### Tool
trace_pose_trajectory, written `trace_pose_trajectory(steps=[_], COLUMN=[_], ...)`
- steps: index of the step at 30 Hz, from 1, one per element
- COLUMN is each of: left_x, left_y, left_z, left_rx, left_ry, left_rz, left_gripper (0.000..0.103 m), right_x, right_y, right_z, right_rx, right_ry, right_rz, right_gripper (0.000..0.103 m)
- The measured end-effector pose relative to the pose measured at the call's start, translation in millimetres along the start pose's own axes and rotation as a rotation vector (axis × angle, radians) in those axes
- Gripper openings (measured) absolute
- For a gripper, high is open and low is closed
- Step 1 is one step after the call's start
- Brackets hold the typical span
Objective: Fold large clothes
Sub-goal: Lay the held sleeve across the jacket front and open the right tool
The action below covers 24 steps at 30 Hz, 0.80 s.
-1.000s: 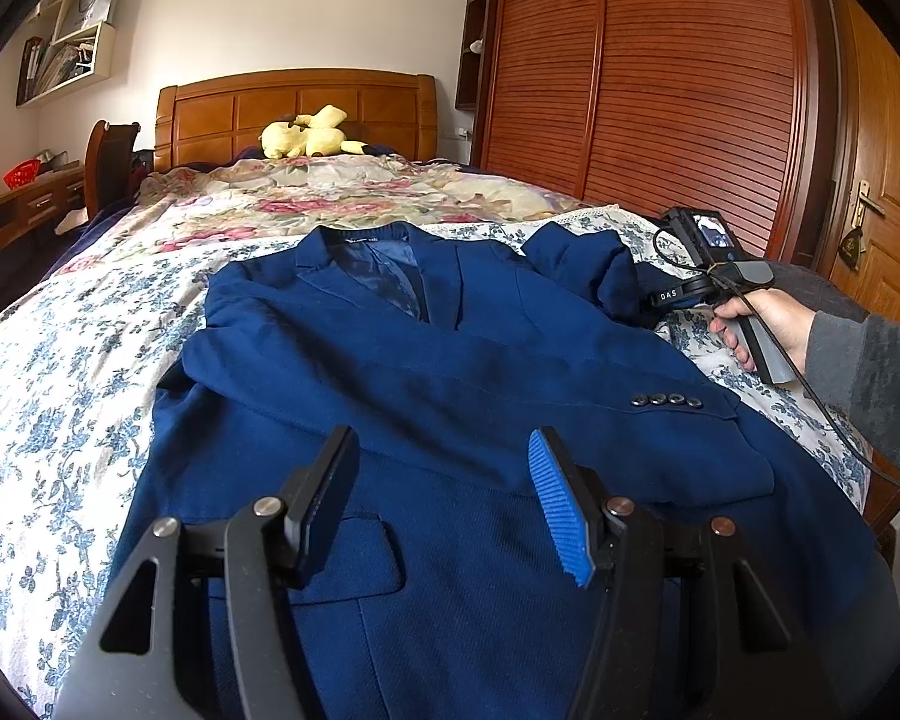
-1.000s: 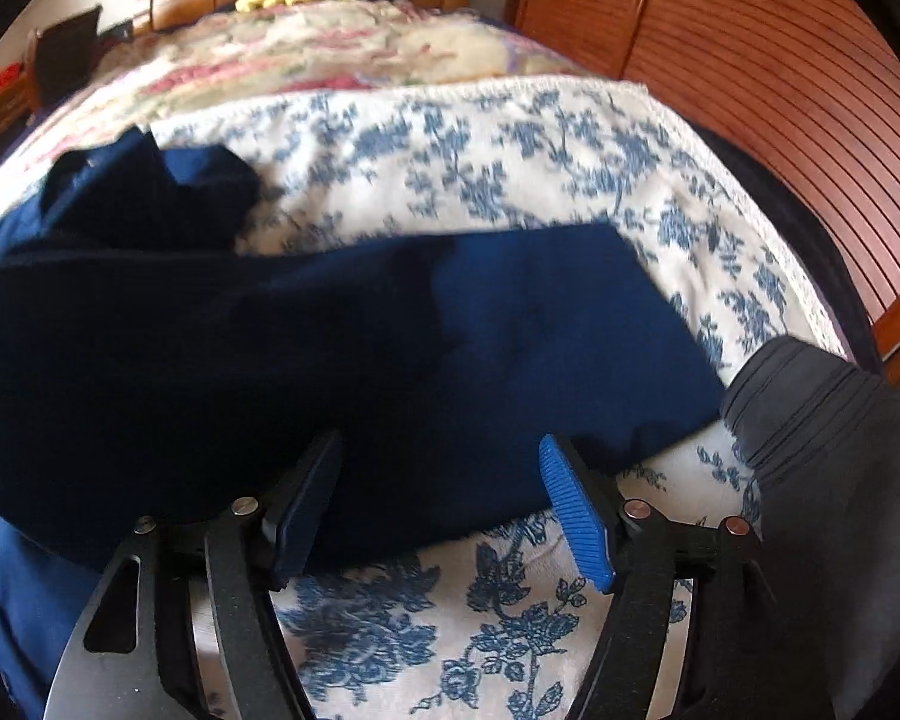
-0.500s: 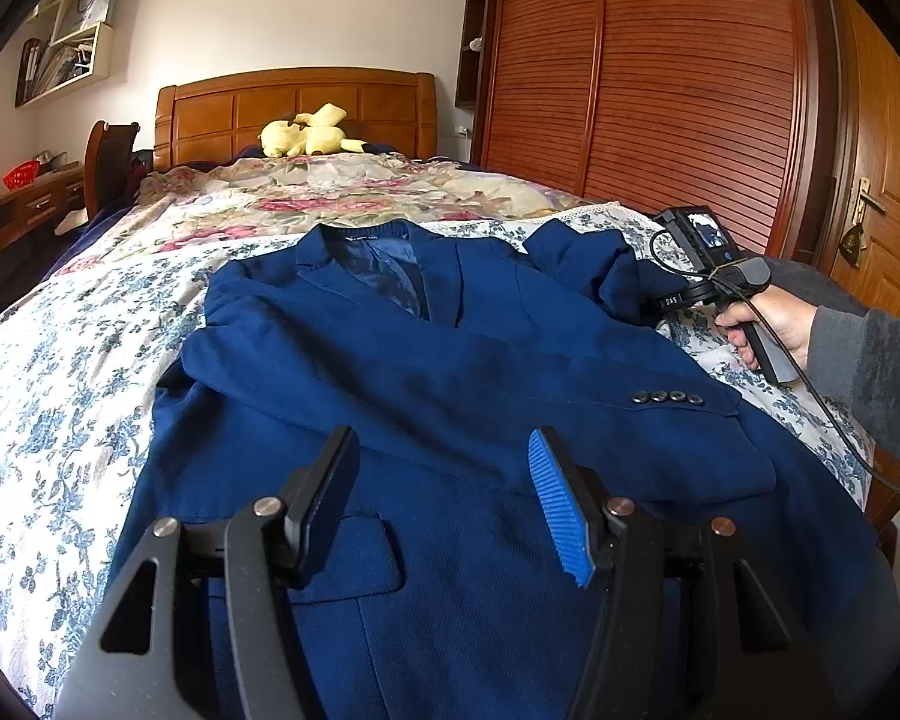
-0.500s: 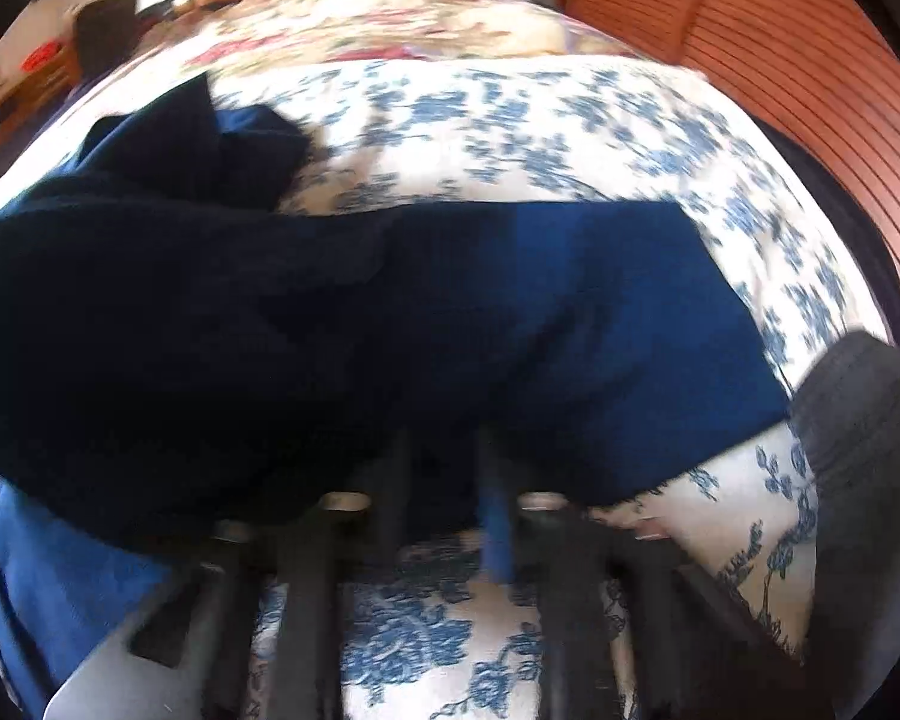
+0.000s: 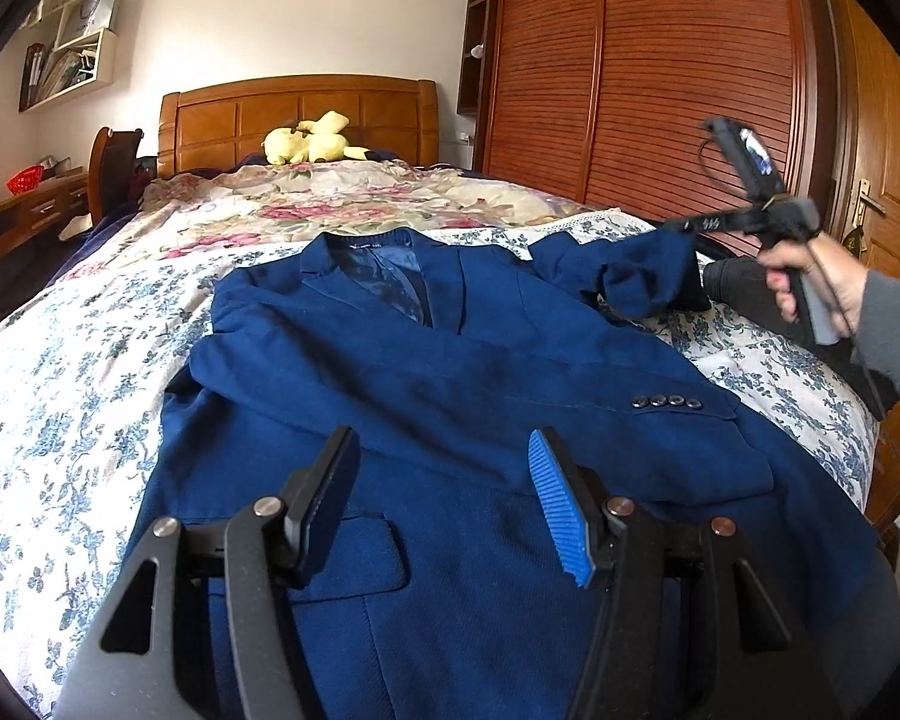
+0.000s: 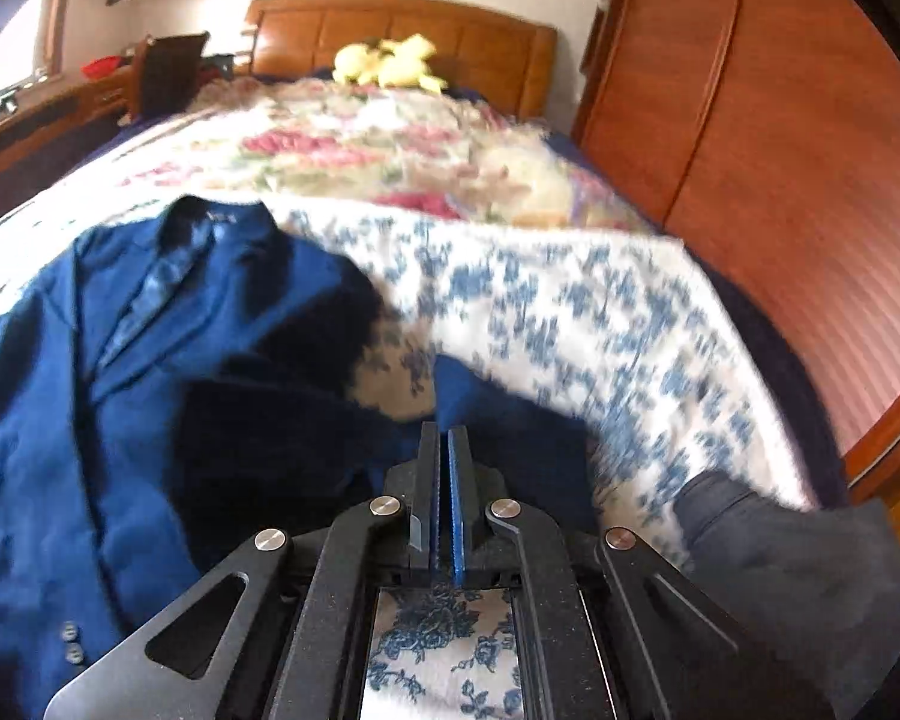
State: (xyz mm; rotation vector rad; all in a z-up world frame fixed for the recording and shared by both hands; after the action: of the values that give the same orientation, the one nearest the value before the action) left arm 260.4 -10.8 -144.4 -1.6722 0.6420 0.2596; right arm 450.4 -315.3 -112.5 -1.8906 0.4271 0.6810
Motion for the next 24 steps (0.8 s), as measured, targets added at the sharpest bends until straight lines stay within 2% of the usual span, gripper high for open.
trace_pose_trajectory(steps=[11,17,20,24], left_x=[-13,-19,-20,-23], left_y=[-2,-2,-2,-3], left_z=[3,10,14,17], left_rx=[-0.006,-0.013,-0.019,-0.026], left_ry=[0.002,-0.006,-0.010,-0.011], left_rz=[-0.021,-0.030,-0.031,-0.037], left_gripper=[0.058,0.058,0.058,0.058], right_x=[-96,-135,-138,-113], right_y=[-55,-73,-66,-34], right_z=[26,87,121,166], right_rx=[-0.072,-0.156,-0.195,-0.231], right_ry=[-0.003,-0.128,-0.209,-0.290], right_rz=[-0.175,-0.268,-0.268,-0.172], right_gripper=[0.000,0.000,0.000,0.000])
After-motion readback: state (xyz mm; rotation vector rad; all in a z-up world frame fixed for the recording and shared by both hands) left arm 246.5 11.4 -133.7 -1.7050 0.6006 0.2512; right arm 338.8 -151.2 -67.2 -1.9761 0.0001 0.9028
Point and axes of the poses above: each gripper's, at about its wrist camera, not at the fingertips, and x roughly the way its jaws point, z to its left, y to its underside, the point moved 5 cm from there along x, roughly the way its jaws point, and after that the axes turned 7 degrees about -x, right-handed, at the moved point
